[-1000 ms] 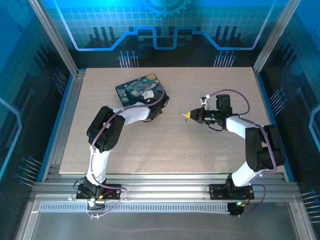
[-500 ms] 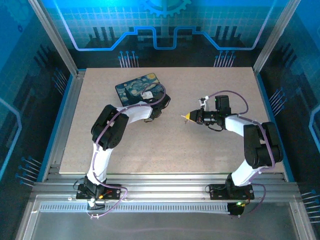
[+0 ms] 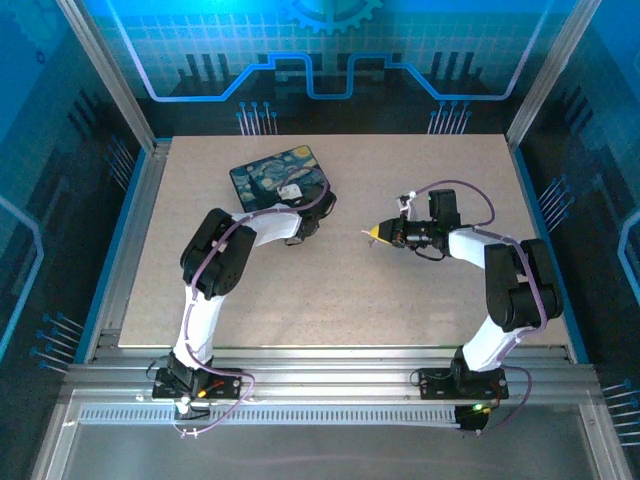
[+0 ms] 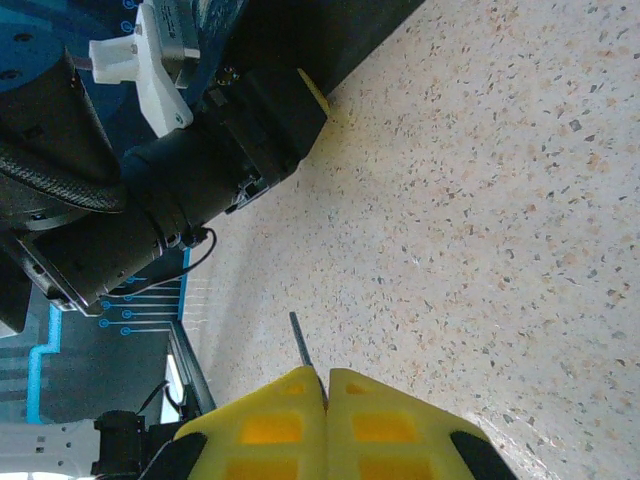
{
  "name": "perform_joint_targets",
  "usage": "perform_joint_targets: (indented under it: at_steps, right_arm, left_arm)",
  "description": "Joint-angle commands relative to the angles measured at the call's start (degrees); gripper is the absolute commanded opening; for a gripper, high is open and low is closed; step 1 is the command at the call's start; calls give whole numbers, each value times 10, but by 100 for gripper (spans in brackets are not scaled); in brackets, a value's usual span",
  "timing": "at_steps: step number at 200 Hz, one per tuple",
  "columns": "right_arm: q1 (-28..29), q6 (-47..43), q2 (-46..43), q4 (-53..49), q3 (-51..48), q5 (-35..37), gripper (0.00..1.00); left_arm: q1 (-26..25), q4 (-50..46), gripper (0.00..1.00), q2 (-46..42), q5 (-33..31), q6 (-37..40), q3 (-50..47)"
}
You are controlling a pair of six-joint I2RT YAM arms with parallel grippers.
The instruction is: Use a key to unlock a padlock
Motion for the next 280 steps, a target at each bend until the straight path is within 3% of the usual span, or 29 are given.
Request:
perform_joint_targets:
  at_steps: [1, 74, 100, 162, 187, 223, 245, 280]
  right_arm:
    - [2, -5, 7, 9, 9, -14, 0]
    - [3, -2, 9, 12, 4, -11, 0]
    - [4, -5, 6, 7, 3, -10, 0]
    - [57, -42, -41, -31, -10, 22, 0]
    - [99, -8, -40, 30, -30, 40, 0]
    - [155, 53, -25, 137, -63, 86, 0]
    - [173, 100, -14, 214, -85, 106, 0]
    - [204, 100, -11, 253, -82, 138, 0]
  left_arm:
    - [14, 16, 31, -3, 15, 17, -19]
    - [14, 47, 19, -20, 22, 50, -35]
    - [14, 23, 15, -37, 51, 59, -24]
    - [27, -143, 12, -84, 278, 115, 39]
    - [42, -184, 9, -99, 374, 112, 49]
    - [56, -233, 8, -117, 464, 101, 68]
    - [65, -234, 7, -135, 526, 70, 63]
    - [77, -210, 6, -162, 615, 0, 49]
